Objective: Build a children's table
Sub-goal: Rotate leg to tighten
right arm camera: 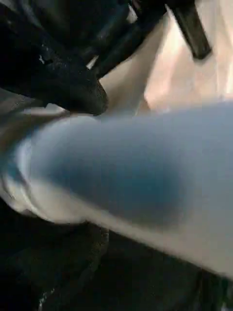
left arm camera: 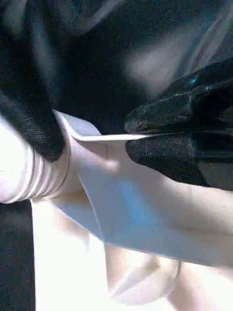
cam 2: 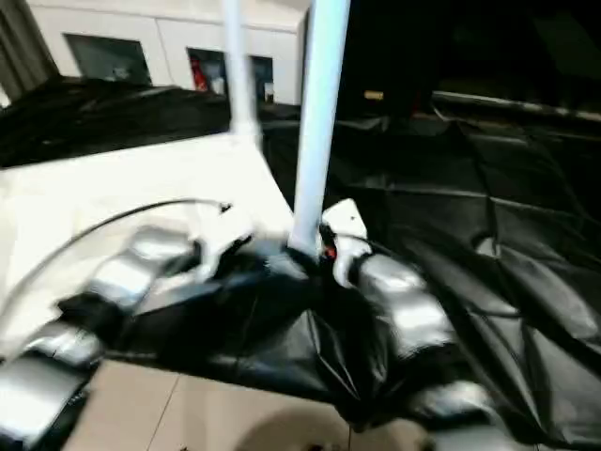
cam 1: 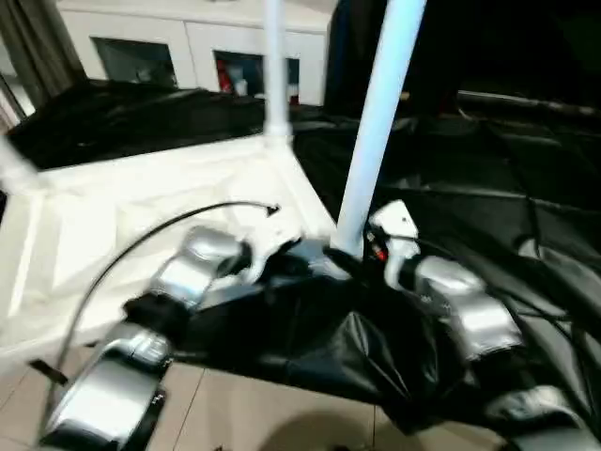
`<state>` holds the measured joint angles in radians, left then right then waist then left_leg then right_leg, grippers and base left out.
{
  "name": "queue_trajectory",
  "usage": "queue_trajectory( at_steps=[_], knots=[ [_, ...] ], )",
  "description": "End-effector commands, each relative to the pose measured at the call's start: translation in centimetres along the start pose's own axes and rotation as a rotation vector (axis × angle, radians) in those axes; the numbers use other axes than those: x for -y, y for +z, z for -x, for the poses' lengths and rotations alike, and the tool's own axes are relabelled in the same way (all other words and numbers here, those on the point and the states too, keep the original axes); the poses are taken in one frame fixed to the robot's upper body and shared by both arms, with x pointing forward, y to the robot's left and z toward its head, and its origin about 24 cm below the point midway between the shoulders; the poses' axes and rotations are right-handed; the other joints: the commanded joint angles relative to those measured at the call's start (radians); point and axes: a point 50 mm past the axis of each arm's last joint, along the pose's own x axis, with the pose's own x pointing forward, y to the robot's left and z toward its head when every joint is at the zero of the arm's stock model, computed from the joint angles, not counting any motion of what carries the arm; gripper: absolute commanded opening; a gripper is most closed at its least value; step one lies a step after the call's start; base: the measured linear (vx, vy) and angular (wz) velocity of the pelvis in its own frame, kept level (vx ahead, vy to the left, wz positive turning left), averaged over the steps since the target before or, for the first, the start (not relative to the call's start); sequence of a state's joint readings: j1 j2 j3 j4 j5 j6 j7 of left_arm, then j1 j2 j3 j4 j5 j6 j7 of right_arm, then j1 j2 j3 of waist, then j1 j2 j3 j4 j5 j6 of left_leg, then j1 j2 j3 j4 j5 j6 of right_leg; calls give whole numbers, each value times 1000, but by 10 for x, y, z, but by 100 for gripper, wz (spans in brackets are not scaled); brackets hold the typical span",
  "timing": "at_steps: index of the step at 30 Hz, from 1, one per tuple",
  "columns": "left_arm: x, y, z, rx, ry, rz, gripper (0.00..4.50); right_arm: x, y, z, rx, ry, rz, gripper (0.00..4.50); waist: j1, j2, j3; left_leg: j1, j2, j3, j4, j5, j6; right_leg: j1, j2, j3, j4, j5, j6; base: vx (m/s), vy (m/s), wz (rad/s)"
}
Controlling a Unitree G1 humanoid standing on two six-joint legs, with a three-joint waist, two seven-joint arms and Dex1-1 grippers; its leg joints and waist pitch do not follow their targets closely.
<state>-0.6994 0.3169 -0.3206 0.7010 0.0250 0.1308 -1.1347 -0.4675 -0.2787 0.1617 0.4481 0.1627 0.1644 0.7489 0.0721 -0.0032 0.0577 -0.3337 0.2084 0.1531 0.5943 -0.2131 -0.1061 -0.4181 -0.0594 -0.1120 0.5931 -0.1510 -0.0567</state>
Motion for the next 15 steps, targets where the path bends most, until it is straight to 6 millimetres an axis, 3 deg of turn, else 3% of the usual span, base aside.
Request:
queue_trajectory(
  at_steps=[1, 7, 11, 13, 15],
  knots=[
    [9, 9, 3, 11, -138, -50, 0, -2, 7, 5, 17, 77, -2, 393, 3, 8, -75, -11, 19, 9, -61, -96, 99, 79, -79, 61, -67, -223, -166, 0, 0, 0],
    [8, 8, 10, 8, -157, -46, 0, -4, 4, 12, -17, 165, 16, 393, 20, 6, -71, -1, 17, 13, -63, -125, 68, 71, -77, 62, -77, -307, -144, 0, 0, 0],
    [7, 7, 15, 7, -151, -53, 0, -6, 2, 18, -63, 233, 45, 393, 21, 0, -72, -13, 14, 10, -63, -102, 71, 81, -77, 61, -73, -306, -124, 0, 0, 0],
    [8, 7, 15, 8, -151, -50, 0, -6, 2, 17, -70, 234, 51, 393, 20, 1, -73, -15, 14, 10, -62, -94, 69, 80, -78, 61, -73, -307, -120, 0, 0, 0],
    [8, 7, 16, 11, -150, -48, 0, -6, 1, 17, -73, 236, 51, 365, 19, 1, -74, -15, 14, 10, -62, -86, 68, 79, -77, 61, -71, -296, -123, 0, 0, 0]
  ],
)
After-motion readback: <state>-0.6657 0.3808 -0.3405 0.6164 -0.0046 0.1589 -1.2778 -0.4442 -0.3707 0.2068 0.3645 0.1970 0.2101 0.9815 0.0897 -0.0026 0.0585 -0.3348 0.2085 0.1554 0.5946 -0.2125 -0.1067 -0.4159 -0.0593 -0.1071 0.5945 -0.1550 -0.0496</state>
